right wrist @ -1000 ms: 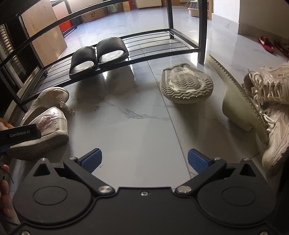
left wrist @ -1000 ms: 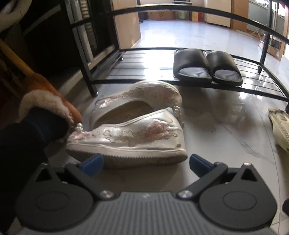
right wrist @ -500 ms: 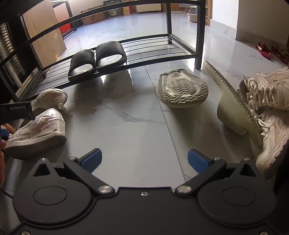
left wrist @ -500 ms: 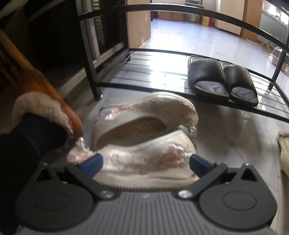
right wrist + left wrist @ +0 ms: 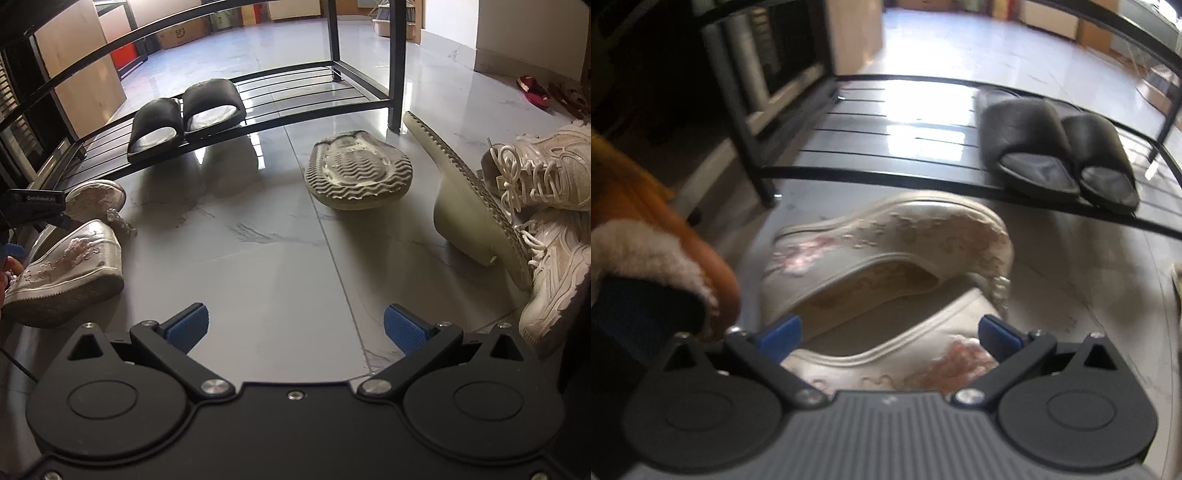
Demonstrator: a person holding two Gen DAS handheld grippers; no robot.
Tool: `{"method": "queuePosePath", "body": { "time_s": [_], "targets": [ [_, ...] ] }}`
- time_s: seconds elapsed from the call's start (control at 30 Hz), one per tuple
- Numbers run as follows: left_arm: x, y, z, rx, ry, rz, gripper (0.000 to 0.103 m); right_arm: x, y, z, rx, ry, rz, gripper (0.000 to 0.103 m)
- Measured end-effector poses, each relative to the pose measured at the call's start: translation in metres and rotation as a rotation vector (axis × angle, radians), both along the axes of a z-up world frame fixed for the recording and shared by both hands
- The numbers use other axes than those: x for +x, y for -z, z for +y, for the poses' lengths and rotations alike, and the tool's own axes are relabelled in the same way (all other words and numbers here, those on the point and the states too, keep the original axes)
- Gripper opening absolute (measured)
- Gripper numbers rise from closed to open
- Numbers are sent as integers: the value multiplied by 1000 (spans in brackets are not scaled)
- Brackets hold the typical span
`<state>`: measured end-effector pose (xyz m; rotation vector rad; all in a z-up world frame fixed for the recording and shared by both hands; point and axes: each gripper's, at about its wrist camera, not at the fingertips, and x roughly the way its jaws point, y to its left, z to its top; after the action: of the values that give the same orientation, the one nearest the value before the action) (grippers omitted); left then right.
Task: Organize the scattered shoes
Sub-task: 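Lower the left gripper onto one white flat and close on its heel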
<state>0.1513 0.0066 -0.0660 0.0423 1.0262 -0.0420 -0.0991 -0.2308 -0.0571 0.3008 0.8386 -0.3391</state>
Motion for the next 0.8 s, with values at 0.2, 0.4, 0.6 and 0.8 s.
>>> {"method": "queuePosePath", "body": {
  "time_s": [0.2,0.4,0.6,0.8],
  "targets": [
    [2,9,-19,-42,70,22,102,-2,-2,-6,5,14,-23,103],
    [15,27,-37,35,99,81,102,-4,2,-14,38,37,-29,103],
    [16,44,-52,148,158,120,103,-4,7,-23,54,65,-24,103],
    [17,49,-50,149,167,128,103,-2,10,-27,55,65,-21,103]
  ]
}}
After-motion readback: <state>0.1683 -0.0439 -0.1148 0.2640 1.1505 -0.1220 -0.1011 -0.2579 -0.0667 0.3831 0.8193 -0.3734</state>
